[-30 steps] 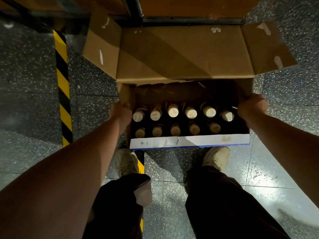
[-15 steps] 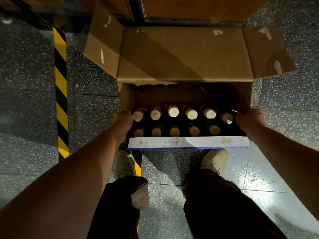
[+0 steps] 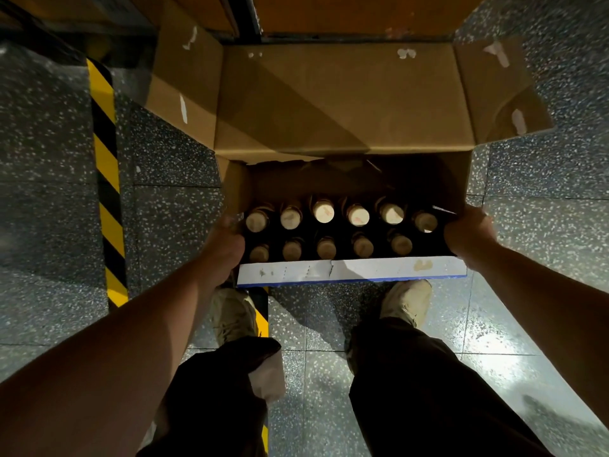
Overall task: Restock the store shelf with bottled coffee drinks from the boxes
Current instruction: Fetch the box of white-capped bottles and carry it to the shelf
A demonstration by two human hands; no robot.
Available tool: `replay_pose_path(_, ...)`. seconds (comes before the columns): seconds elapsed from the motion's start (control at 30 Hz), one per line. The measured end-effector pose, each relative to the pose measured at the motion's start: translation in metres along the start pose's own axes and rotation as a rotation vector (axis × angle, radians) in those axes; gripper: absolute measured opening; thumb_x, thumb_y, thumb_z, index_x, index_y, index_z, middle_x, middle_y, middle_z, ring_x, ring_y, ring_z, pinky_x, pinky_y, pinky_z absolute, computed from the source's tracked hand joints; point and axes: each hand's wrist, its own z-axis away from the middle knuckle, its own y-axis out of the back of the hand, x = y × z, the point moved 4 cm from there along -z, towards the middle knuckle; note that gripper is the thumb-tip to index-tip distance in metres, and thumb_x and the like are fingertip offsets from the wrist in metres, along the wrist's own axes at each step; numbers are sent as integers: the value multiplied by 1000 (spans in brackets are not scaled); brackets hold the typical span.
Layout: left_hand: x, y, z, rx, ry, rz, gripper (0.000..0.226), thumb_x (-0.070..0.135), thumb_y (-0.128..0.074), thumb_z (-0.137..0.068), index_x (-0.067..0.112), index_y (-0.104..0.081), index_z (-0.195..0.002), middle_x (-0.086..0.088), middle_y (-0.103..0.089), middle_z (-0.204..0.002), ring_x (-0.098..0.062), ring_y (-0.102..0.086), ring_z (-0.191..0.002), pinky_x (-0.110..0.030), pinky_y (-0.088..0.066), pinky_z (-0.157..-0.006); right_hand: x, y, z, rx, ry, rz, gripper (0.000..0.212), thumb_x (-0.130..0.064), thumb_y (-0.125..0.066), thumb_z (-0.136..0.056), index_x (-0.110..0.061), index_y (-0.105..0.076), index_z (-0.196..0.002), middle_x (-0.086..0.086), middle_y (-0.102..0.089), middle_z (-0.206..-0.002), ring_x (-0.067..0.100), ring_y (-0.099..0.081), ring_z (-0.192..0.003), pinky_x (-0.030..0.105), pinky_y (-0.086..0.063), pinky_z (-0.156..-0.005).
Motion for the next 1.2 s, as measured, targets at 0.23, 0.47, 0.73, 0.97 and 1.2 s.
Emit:
replay_pose_path(0.23, 14, 4, 12, -38, -47, 103, 24, 4, -49, -95, 22, -53, -109, 7, -57, -77, -5, -54, -68, -7, -42, -45, -1, 6, 7, 12, -14, -26, 37, 0, -45, -83, -9, -65, -113, 22, -64, -96, 34, -60, -82, 34, -42, -65)
replay_pose_path(0.47, 36, 39, 39, -56, 1, -40, 41, -7, -40, -91, 11, -48, -128, -18, -58, -113, -27, -59, -91, -28, -48, -70, -29, 51, 31, 38, 10, -1, 27, -8, -50, -86, -8, -66, -109, 24, -64, -100, 32, -59, -83, 33, -40, -66)
replay_pose_path(0.73, 71, 110, 100, -35, -43, -87, 37, 4, -39, -97, 16, -46, -131, -10, -59, -112, -21, -58, -81, -33, -48, -63, -68, 109, 101, -4, 40, 56, 30, -5, -47, -92, 0, -61, -118, 32, -60, -113, 43, -59, -104, 34, -39, -70)
replay_pose_path(0.97, 64, 177, 154, 10, -67, -159, 47, 0, -34, -95, 21, -42, -137, -6, -57, -93, -12, -45, -59, -19, -33, -41, -90, 128, 173, 22, 60, 18, 28, -6, -49, -90, -2, -64, -114, 29, -63, -109, 41, -61, -99, 33, -41, -69)
replay_pose_path(1.2, 38, 239, 201, 43, -63, -103, 56, -7, -31, -90, 24, -44, -136, -7, -60, -93, -18, -51, -68, -26, -38, -52, -125, 131, 237, -86, 174, -26, 28, -4, -51, -87, -2, -64, -112, 29, -63, -105, 42, -62, -96, 43, -51, -79)
